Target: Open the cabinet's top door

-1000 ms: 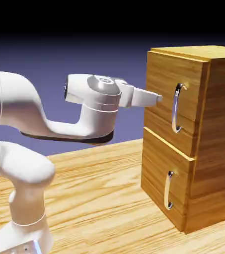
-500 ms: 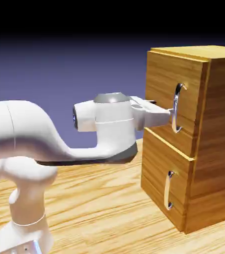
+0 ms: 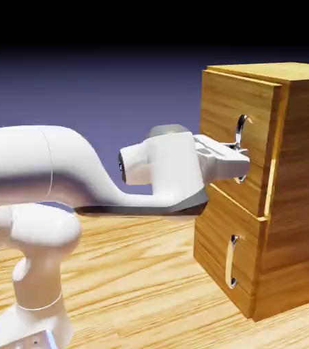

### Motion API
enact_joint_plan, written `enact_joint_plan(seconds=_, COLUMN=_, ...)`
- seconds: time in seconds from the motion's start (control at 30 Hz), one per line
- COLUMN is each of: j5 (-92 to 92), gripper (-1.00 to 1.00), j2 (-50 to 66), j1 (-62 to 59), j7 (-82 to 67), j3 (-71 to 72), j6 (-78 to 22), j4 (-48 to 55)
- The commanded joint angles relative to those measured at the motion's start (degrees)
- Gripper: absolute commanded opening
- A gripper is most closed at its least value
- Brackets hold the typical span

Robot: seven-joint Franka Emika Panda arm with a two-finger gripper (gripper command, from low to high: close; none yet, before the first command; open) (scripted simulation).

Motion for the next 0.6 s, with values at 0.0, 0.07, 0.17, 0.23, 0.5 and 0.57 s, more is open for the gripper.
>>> enact_joint_plan(seconds=0.0, j5=1.46, gripper=-1.0, j2=0.15, j1=-2.08, j7=0.1, j3=1.84, j6=-1.08, j4=-1.44)
enact_joint_plan(seconds=0.07, j5=4.91, gripper=-1.0, j2=0.06, j1=-6.23, j7=-0.31, j3=5.7, j6=-3.26, j4=-4.39)
enact_joint_plan(seconds=0.17, j5=11.61, gripper=-1.0, j2=-1.17, j1=-12.15, j7=-2.28, j3=11.91, j6=-6.96, j4=-9.09)
enact_joint_plan(seconds=0.23, j5=16.38, gripper=-1.0, j2=-2.37, j1=-15.55, j7=-3.76, j3=16.06, j6=-9.36, j4=-11.97)
enact_joint_plan(seconds=0.5, j5=36.3, gripper=-1.0, j2=-8.39, j1=-23.76, j7=-9.91, j3=31.81, j6=-18.79, j4=-20.79)
enact_joint_plan(seconds=0.57, j5=41.28, gripper=-1.0, j2=-9.82, j1=-24.55, j7=-11.31, j3=35.54, j6=-21.26, j4=-22.31)
